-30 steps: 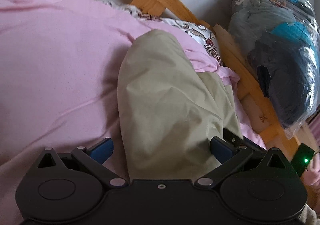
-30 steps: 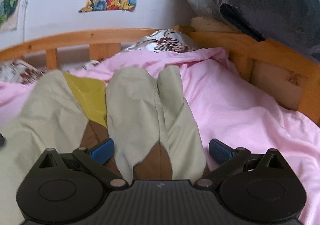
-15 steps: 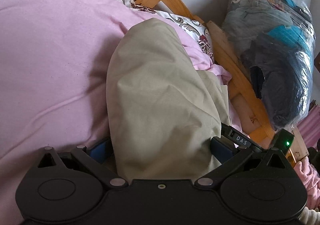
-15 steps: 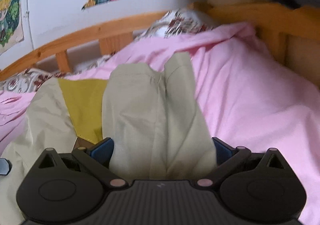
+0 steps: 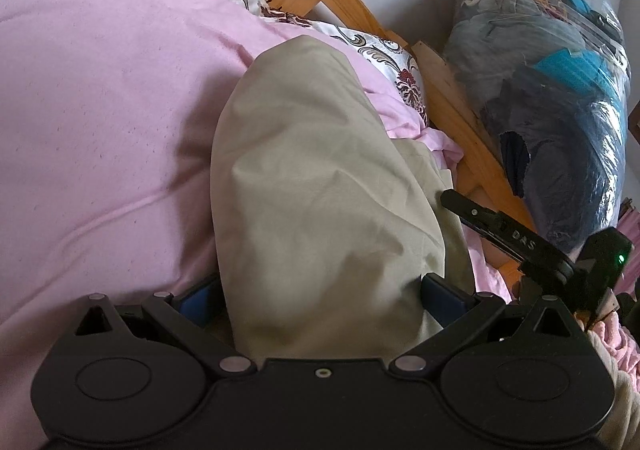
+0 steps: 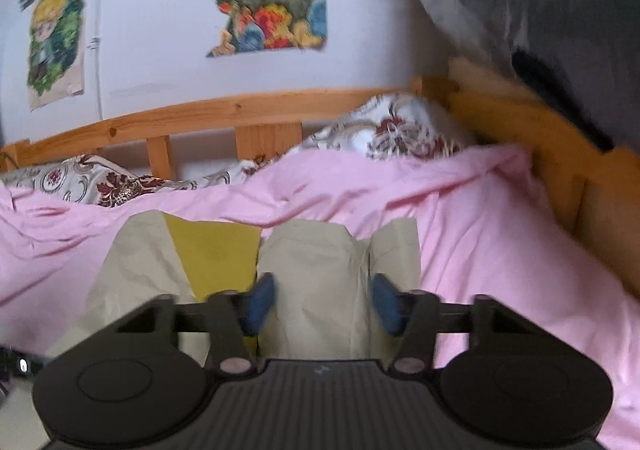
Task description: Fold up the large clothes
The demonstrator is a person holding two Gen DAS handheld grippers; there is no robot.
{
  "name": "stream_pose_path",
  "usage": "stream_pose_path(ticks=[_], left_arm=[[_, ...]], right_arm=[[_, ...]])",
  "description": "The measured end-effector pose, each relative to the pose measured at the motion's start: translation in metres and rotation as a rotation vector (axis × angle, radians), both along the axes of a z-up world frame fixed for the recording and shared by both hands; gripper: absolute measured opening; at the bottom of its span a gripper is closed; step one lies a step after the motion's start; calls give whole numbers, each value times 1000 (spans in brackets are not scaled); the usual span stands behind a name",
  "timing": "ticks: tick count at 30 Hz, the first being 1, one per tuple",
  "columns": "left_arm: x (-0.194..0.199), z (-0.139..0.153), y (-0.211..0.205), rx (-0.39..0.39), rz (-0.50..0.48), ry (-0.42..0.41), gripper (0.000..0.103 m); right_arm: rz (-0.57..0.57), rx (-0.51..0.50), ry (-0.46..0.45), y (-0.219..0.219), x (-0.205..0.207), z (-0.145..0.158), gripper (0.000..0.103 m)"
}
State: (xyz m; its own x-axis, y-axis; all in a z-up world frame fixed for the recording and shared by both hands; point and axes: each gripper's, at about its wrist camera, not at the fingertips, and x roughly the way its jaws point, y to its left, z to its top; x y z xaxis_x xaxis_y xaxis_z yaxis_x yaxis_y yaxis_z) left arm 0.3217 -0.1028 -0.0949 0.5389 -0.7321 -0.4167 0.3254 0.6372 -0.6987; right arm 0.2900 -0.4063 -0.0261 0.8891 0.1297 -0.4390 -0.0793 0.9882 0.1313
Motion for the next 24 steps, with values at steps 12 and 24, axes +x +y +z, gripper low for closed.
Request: stream_pose_path(ticks=[12,24], left_arm=[[1,5,-7,37,-12,-20,102],[8,6,-18,103,-66,-43,102]], right_arm=[[-39,-26,-18,-3,-13,1,6],[-125,-30,-3,-13,-20,-13,63]])
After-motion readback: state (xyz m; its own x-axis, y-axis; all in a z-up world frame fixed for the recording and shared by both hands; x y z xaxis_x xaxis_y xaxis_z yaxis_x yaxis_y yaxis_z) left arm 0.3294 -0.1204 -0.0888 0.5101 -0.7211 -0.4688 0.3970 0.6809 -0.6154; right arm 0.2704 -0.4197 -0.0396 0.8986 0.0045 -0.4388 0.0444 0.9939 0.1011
